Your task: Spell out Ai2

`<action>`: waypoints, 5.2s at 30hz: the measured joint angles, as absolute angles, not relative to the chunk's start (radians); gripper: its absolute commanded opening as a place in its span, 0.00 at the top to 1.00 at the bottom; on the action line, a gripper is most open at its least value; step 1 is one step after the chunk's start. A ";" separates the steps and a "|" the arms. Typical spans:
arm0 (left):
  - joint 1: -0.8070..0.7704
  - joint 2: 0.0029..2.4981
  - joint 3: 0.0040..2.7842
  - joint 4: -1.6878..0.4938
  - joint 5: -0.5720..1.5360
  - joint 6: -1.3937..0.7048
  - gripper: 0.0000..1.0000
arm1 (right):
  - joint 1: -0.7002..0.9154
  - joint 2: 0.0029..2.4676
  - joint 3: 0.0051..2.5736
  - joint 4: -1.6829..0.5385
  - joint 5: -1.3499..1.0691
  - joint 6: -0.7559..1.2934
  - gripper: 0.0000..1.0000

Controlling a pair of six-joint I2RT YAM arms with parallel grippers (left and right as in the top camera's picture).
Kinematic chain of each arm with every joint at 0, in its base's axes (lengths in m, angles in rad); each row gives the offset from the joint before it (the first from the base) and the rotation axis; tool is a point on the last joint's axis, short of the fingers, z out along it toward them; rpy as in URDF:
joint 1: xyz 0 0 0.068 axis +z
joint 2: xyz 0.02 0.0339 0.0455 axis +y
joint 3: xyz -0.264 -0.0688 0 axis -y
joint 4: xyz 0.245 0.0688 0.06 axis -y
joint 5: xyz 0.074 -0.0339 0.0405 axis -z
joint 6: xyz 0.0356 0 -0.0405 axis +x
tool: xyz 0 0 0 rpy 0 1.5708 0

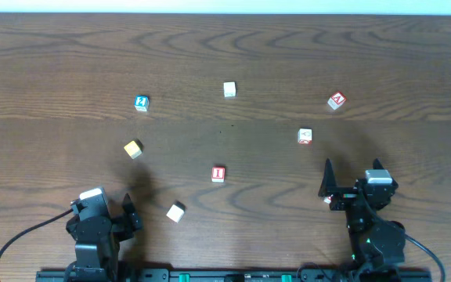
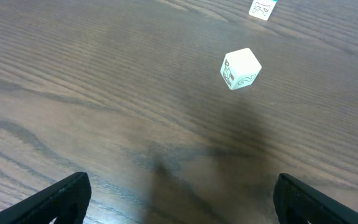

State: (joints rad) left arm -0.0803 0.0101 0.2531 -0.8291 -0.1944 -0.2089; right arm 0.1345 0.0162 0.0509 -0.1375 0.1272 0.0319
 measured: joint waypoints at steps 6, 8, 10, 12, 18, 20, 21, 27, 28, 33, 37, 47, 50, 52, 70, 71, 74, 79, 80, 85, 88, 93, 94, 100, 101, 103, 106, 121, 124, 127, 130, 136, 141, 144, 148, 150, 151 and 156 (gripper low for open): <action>-0.080 0.010 0.253 -0.829 -0.194 -0.209 0.05 | 0.134 0.016 0.051 -0.138 0.127 0.032 0.01; -0.080 0.010 0.253 -0.829 -0.194 -0.209 0.05 | 0.134 0.016 0.051 -0.138 0.127 0.032 0.01; -0.080 0.010 0.253 -0.829 -0.195 -0.209 0.05 | 0.134 0.016 0.051 -0.138 0.127 0.032 0.01; -0.080 0.010 0.253 -0.829 -0.195 -0.209 0.05 | 0.134 0.016 0.051 -0.138 0.127 0.032 0.01; -0.080 0.010 0.253 -0.829 -0.194 -0.209 0.05 | 0.134 0.016 0.051 -0.138 0.127 0.032 0.01; -0.080 0.010 0.253 -0.829 -0.194 -0.209 0.05 | 0.134 0.016 0.051 -0.138 0.127 0.032 0.01; -0.080 0.010 0.253 -0.829 -0.194 -0.209 0.05 | 0.134 0.016 0.051 -0.138 0.127 0.032 0.01; -0.080 0.010 0.253 -0.829 -0.195 -0.209 0.05 | 0.134 0.016 0.051 -0.138 0.127 0.032 0.01; -0.080 0.010 0.253 -0.829 -0.194 -0.209 0.05 | 0.134 0.016 0.051 -0.138 0.127 0.032 0.01; -0.080 0.010 0.253 -0.829 -0.194 -0.209 0.05 | 0.134 0.016 0.051 -0.138 0.127 0.032 0.01; -0.080 0.010 0.253 -0.829 -0.194 -0.209 0.05 | 0.134 0.016 0.051 -0.136 0.127 0.032 0.01; -0.080 0.010 0.253 -0.829 -0.194 -0.209 0.05 | 0.135 0.016 0.050 -0.069 -0.089 0.107 0.01; -0.080 0.010 0.253 -0.829 -0.194 -0.209 0.05 | 0.134 0.016 0.050 -0.066 -0.189 0.176 0.01; -0.080 0.010 0.253 -0.829 -0.194 -0.209 0.05 | 0.134 0.016 0.050 -0.065 -0.262 0.228 0.00; -0.080 0.010 0.254 -0.830 -0.195 -0.209 0.05 | 0.144 0.329 0.183 0.133 -0.507 0.352 0.01; -0.080 0.010 0.254 -0.830 -0.194 -0.209 0.05 | 0.147 0.383 0.218 0.137 -0.509 0.349 0.01; -0.080 0.010 0.254 -0.830 -0.195 -0.209 0.05 | 0.167 0.570 0.340 0.135 -0.535 0.345 0.01; -0.080 0.010 0.254 -0.830 -0.195 -0.209 0.05 | 0.284 0.883 0.542 0.044 -0.549 0.318 0.01; -0.080 0.010 0.254 -0.830 -0.194 -0.209 0.05 | 0.317 0.937 0.580 0.023 -0.542 0.312 0.01; -0.080 0.010 0.254 -0.830 -0.194 -0.209 0.05 | 0.487 1.162 0.755 -0.080 -0.445 0.286 0.01; -0.080 0.010 0.254 -0.830 -0.194 -0.209 0.05 | 0.570 1.268 0.846 -0.144 -0.381 0.278 0.01; -0.080 0.010 0.254 -0.830 -0.194 -0.209 0.05 | 0.675 1.411 0.965 -0.231 -0.274 0.288 0.01; -0.080 0.010 0.254 -0.830 -0.194 -0.209 0.05 | 0.693 1.438 0.987 -0.245 -0.258 0.296 0.01; -0.080 0.010 0.254 -0.830 -0.194 -0.209 0.05 | 0.805 1.602 1.113 -0.380 -0.112 0.403 0.01; -0.080 0.010 0.254 -0.830 -0.194 -0.209 0.05 | 0.819 1.629 1.127 -0.412 -0.082 0.435 0.01; -0.080 0.010 0.254 -0.830 -0.194 -0.209 0.05 | 0.836 1.679 1.140 -0.453 -0.030 0.493 0.01; -0.080 0.010 0.254 -0.830 -0.195 -0.209 0.05 | 0.839 1.744 1.141 -0.480 0.025 0.576 0.01; -0.080 0.010 0.254 -0.830 -0.194 -0.209 0.05 | 0.846 1.852 1.145 -0.469 0.057 0.640 0.01; -0.080 0.010 0.254 -0.830 -0.194 -0.209 0.05 | 0.846 1.852 1.145 -0.459 0.058 0.640 0.01; -0.080 0.010 0.254 -0.830 -0.194 -0.209 0.05 | 0.846 1.852 1.145 -0.460 0.061 0.639 0.01; -0.080 0.010 0.254 -0.830 -0.195 -0.209 0.05 | 0.846 1.852 1.145 -0.479 0.061 0.640 0.02; -0.080 0.010 0.254 -0.830 -0.195 -0.209 0.05 | 0.846 1.852 1.145 -0.514 0.063 0.682 0.10; -0.080 0.010 0.254 -0.830 -0.194 -0.209 0.05 | 0.846 1.852 1.145 -0.528 0.064 0.729 0.12; -0.080 0.010 0.254 -0.830 -0.195 -0.209 0.05 | 0.847 1.852 1.145 -0.530 0.063 0.756 0.16; -0.080 0.010 0.254 -0.830 -0.195 -0.209 0.05 | 0.851 1.869 1.145 -0.524 0.059 0.771 0.19; -0.080 0.010 0.254 -0.830 -0.195 -0.209 0.05 | 0.859 1.884 1.145 -0.523 0.055 0.775 0.22; -0.080 0.010 0.254 -0.830 -0.194 -0.209 0.05 | 0.862 1.891 1.145 -0.522 0.053 0.778 0.24; -0.080 0.010 0.254 -0.830 -0.195 -0.209 0.05 | 0.866 1.899 1.145 -0.522 0.048 0.781 0.38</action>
State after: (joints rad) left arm -0.0803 0.0101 0.2539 -0.8299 -0.1947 -0.2089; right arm 0.8658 1.8992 1.1454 -0.5224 0.0483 0.7815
